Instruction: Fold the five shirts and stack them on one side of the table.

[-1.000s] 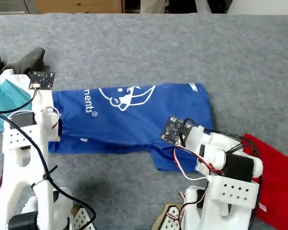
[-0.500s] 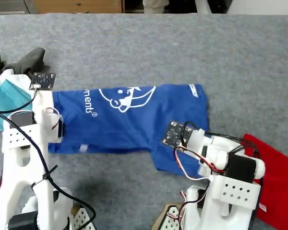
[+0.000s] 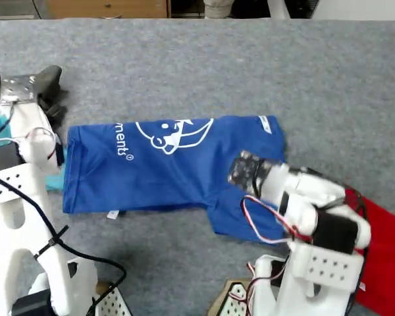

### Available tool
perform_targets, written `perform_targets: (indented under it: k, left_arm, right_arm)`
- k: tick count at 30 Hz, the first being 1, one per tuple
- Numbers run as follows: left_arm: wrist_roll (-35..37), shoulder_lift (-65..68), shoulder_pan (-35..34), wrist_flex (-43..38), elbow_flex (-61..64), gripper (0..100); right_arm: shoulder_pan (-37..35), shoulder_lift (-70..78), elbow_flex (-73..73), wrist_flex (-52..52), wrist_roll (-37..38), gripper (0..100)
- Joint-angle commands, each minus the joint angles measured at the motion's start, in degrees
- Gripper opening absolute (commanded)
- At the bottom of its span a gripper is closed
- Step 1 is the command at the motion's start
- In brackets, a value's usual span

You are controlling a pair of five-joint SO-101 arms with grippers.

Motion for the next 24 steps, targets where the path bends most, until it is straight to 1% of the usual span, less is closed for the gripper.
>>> perform_targets:
  k: [1, 3, 5, 8, 11, 16, 19, 24]
  left_arm:
    - [8.0, -0.9, 3.4, -7.4, -1.3, 4]
    - [11.2, -0.2, 5.3, -13.2, 1.2, 2]
    - [12.7, 1.8, 7.8, -17.6, 3.0, 2]
    - [12.7, 8.0, 10.2, -21.8, 3.4, 2]
    - [12.8, 15.7, 10.3, -24.1, 1.1, 2]
    - [12.8, 29.7, 10.3, -24.0, -6.2, 2]
    - [12.8, 37.8, 9.8, -24.0, -11.3, 2]
    - [12.8, 49.0, 6.8, -23.3, -19.5, 2]
  right_arm:
    - [-3.4, 5.2, -4.0, -8.0, -8.3, 6.9]
    - [-6.4, 10.3, -6.0, -11.6, -13.6, 6.4]
    - [-9.5, 16.9, -8.3, -14.9, -18.8, 4.4]
    - [-12.9, 28.8, -12.9, -18.7, -25.5, 0.8]
    - [-15.2, 40.6, -18.7, -20.3, -29.7, 0.5]
    - [-16.5, 58.1, -29.6, -20.4, -33.5, 0.5]
    - [-15.8, 67.7, -36.4, -20.4, -34.5, 0.5]
    - [-13.0, 82.5, -47.1, -20.0, -34.5, 0.5]
